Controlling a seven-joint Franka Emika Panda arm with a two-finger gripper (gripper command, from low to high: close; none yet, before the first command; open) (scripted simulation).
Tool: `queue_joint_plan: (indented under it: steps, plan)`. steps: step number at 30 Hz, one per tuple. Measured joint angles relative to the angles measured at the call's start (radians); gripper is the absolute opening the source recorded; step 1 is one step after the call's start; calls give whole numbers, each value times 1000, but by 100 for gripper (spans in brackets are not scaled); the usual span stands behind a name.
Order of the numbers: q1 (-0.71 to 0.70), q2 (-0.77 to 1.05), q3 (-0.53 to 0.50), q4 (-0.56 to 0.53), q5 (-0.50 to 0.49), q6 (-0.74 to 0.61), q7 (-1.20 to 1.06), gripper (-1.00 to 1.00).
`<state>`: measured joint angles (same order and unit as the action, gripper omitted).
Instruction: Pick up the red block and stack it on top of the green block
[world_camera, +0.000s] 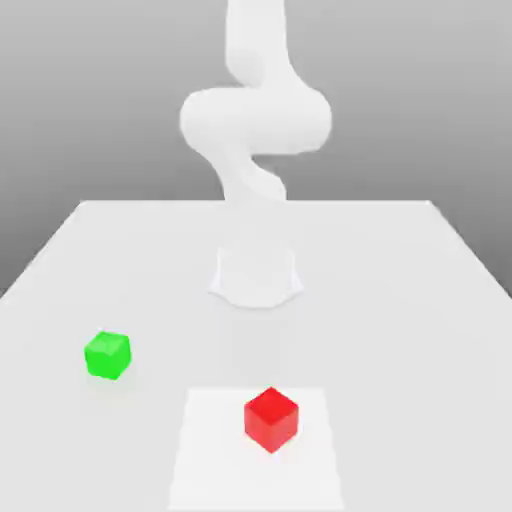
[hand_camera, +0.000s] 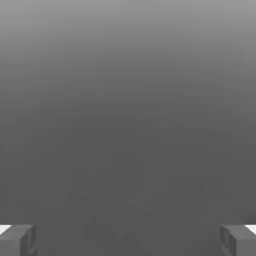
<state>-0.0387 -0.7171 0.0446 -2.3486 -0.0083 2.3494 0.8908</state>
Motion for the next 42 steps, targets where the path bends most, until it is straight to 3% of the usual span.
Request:
queue_joint_plan:
  steps: [8,15,20,27,28,35,42]
  plan:
    - [-120,309,136,-171,-39,178,337,0]
    - [-171,565,194,-315,-59,327,609,0]
    - [-161,736,203,-404,-23,437,747,0]
    - [-88,958,92,-381,-167,618,870,0]
    - [-78,974,80,-379,-178,631,879,-100]
    - [-82,971,84,-379,-179,630,880,-100]
    - [-121,769,162,-410,-24,464,766,-100]
